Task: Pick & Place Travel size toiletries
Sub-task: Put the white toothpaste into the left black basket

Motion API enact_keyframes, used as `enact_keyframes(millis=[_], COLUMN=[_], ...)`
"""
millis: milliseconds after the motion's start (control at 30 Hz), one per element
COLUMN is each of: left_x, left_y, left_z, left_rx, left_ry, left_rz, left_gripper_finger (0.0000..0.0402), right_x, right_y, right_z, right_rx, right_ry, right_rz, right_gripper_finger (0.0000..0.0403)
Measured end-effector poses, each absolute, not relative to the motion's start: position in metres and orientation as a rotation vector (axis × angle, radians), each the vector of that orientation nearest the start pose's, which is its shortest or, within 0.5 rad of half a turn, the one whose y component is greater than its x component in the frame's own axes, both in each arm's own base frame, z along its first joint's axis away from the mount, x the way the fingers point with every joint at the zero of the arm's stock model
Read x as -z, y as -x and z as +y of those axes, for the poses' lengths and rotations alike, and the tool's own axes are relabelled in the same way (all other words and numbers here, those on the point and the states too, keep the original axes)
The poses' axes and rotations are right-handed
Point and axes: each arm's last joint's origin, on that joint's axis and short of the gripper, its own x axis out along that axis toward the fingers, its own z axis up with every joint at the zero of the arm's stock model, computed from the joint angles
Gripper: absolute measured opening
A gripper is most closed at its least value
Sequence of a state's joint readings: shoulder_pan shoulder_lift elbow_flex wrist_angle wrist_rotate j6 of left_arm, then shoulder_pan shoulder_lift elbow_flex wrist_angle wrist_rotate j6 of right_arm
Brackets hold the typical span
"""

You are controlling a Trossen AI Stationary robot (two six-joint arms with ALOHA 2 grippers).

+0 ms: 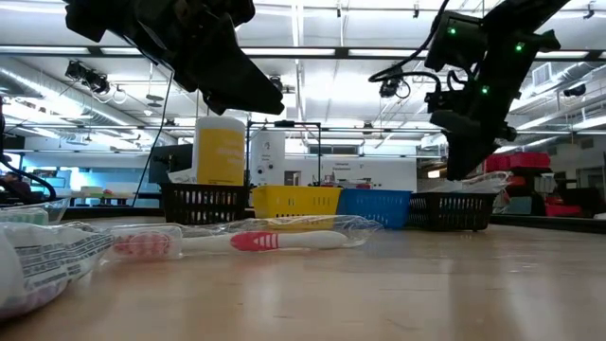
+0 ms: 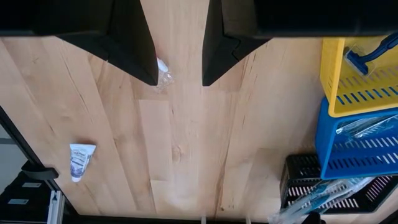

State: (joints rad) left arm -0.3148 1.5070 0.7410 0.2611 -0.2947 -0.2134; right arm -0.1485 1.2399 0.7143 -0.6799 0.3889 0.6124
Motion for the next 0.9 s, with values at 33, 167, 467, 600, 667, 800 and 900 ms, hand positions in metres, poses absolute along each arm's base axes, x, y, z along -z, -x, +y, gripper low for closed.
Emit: enact_keyframes(millis=[33, 167, 467, 600, 667, 800, 900], left_x=[-0.194, -0.194, -0.194, -0.194, -0.194, -0.194, -0.196], left_y=[-0.293, -0.292, -0.292, -0.292, -0.293, -0.293, -0.293], left_z=[-0.086, -0.086, -0.086, -0.086, -0.086, -0.086, -0.086], left_rx=[-0.032, -0.032, -0.032, -0.032, -0.032, -0.032, -0.044], left_ry=[0.058, 0.058, 0.058, 0.058, 0.057, 0.057, 0.074], left_rz=[0.481, 0.481, 0.481, 0.481, 0.481, 0.481, 0.463], left_gripper_finger=[0.0132, 0.0132, 0.0132, 0.0132, 0.0132, 0.0132, 0.0132], right_x=[-0.195, -0.201, -0.218, -0.226, -0.228, -0.228, -0.228], right_y=[-0.207, -0.216, -0.242, -0.247, -0.248, -0.247, -0.246], right_z=[-0.041, -0.031, 0.019, 0.034, 0.039, 0.045, 0.047], right_rx=[0.811, 0.702, 0.310, 0.238, 0.213, 0.190, 0.184], right_ry=[-0.379, -0.406, -0.309, -0.293, -0.294, -0.287, -0.285], right_rz=[1.002, 0.923, 0.700, 0.611, 0.590, 0.591, 0.592], right_gripper_finger=[0.0118, 0.0118, 0.0118, 0.0118, 0.0118, 0.0118, 0.0119])
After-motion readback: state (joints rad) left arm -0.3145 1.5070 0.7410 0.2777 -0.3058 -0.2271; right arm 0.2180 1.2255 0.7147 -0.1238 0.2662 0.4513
